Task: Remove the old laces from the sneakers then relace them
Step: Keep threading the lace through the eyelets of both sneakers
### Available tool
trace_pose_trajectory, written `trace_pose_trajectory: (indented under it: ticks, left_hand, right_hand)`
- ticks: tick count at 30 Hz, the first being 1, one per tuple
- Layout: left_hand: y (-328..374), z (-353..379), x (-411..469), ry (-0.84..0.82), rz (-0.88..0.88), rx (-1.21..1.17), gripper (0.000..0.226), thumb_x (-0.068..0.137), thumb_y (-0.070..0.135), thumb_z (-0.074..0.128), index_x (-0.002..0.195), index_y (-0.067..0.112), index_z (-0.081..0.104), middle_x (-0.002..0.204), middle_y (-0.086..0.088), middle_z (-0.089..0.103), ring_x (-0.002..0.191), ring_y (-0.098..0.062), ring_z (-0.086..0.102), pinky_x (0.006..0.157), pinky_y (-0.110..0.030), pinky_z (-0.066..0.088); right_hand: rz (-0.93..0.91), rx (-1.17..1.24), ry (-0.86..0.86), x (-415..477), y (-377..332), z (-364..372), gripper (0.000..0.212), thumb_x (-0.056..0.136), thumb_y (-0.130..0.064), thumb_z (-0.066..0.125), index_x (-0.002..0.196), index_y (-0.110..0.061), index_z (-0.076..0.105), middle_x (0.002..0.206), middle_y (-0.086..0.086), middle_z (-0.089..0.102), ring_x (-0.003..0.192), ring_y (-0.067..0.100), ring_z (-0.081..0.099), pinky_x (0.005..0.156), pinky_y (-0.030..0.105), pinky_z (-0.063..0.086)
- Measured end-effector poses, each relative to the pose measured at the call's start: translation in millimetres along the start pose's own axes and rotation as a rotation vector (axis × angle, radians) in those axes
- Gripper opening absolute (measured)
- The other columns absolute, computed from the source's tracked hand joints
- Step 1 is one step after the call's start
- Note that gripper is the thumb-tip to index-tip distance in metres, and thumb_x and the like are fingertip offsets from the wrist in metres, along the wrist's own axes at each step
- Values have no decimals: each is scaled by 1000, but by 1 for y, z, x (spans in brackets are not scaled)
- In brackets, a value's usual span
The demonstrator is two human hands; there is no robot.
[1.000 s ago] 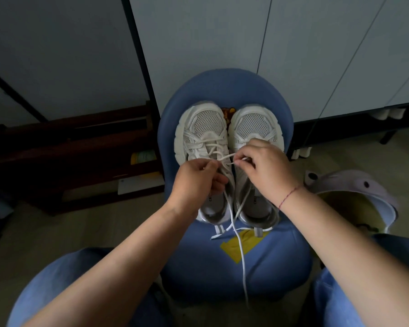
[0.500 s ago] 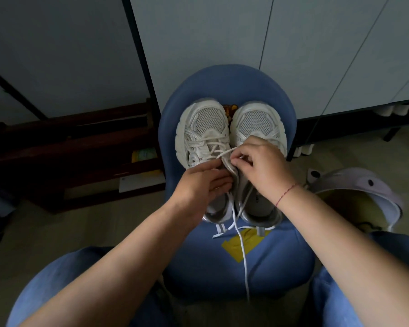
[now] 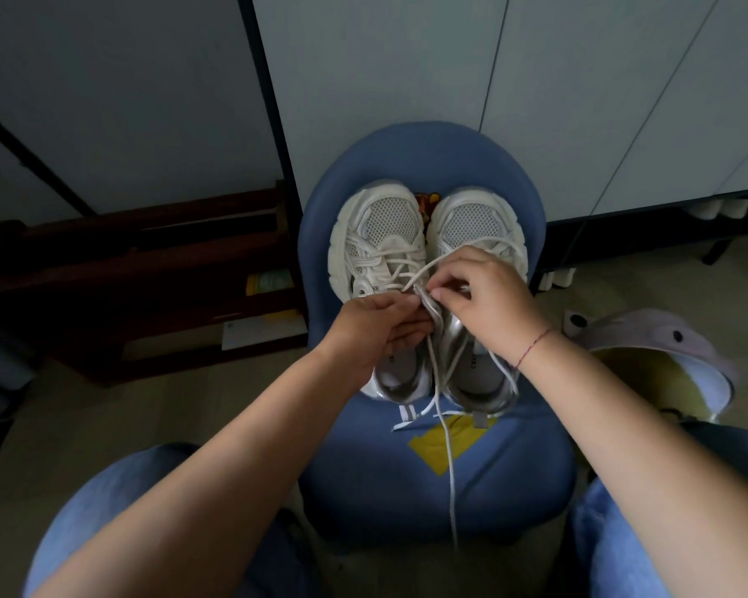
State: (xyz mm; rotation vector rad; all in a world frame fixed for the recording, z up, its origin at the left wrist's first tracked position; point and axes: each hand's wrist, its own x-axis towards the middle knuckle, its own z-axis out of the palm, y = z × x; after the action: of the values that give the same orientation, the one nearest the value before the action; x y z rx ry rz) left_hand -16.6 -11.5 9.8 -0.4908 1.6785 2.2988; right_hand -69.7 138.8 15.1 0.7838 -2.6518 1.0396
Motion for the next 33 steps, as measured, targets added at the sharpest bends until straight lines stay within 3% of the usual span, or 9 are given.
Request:
trace_pose_trajectory:
  ticks: [4, 10, 11, 13, 16, 20, 26, 29, 33]
  left_hand:
    - [0, -1, 0, -8, 18, 30, 13, 97, 10, 57, 93, 5, 68, 78, -6, 73, 70, -11, 72, 65, -19, 58]
    - [-3, 3, -3, 35, 63, 13, 13, 95, 6, 59, 85, 6, 66, 67, -2, 73, 62, -9, 71, 59, -18, 57]
    - [-4, 4, -3, 39, 69, 15, 13, 96, 6, 58, 85, 6, 66, 66, -2, 72, 61, -9, 71, 59, -18, 57]
    - [-4, 2, -4, 33, 72, 38, 12, 97, 6, 57, 89, 4, 66, 70, -5, 73, 62, -10, 71, 61, -19, 58]
    - [-3, -5, -9, -3, 63, 128, 13, 97, 7, 57, 89, 4, 67, 73, -6, 73, 62, -10, 71, 61, -18, 57]
    - [-1, -23, -29, -169, -21, 388, 14, 96, 6, 57, 87, 1, 67, 71, -4, 73, 60, -8, 69, 58, -17, 55]
    - [-6, -38, -47, -566, -202, 791, 10, 97, 13, 59, 95, 9, 67, 92, -5, 74, 82, -11, 71, 76, -20, 55]
    - [-13, -37, -43, -440, -165, 718, 11, 95, 8, 61, 101, 3, 68, 102, -13, 74, 85, -13, 72, 79, -21, 57]
    - [-22, -21, -36, -250, -137, 299, 14, 96, 7, 59, 108, 6, 66, 115, -16, 70, 97, -19, 70, 86, -25, 57]
  right_hand:
    - [-4, 28, -82, -5, -2, -6, 18, 79, -22, 76, 91, -9, 71, 98, -2, 60, 95, 13, 57, 86, 21, 43]
    - [57, 29, -51, -9, -4, -4, 30, 69, -15, 83, 96, -11, 70, 116, -6, 46, 109, 9, 48, 90, 9, 29]
    - [60, 19, -9, -12, -5, -2, 32, 68, -15, 84, 96, -12, 70, 121, -3, 44, 111, 8, 46, 92, 11, 30]
    - [49, -52, 108, -17, -6, 1, 34, 62, -18, 86, 91, -15, 68, 122, 2, 46, 112, 16, 50, 95, 28, 39]
    - [73, -138, 209, -23, -4, 3, 27, 61, -28, 86, 80, -21, 68, 103, -2, 52, 103, 21, 57, 87, 44, 44]
    - [60, -121, 186, -24, 1, 2, 16, 66, -33, 83, 76, -23, 75, 88, -10, 54, 96, 23, 60, 85, 48, 42]
    - [59, -53, 144, -22, 3, 4, 14, 68, -33, 80, 76, -23, 75, 85, -12, 52, 94, 22, 58, 85, 53, 44]
    - [50, -58, 158, -21, 3, 4, 14, 68, -34, 79, 75, -22, 75, 84, -11, 52, 91, 23, 59, 84, 53, 44]
    - [47, -51, 169, -22, 3, 4, 19, 66, -40, 73, 74, -22, 74, 84, -12, 52, 90, 23, 60, 83, 53, 45]
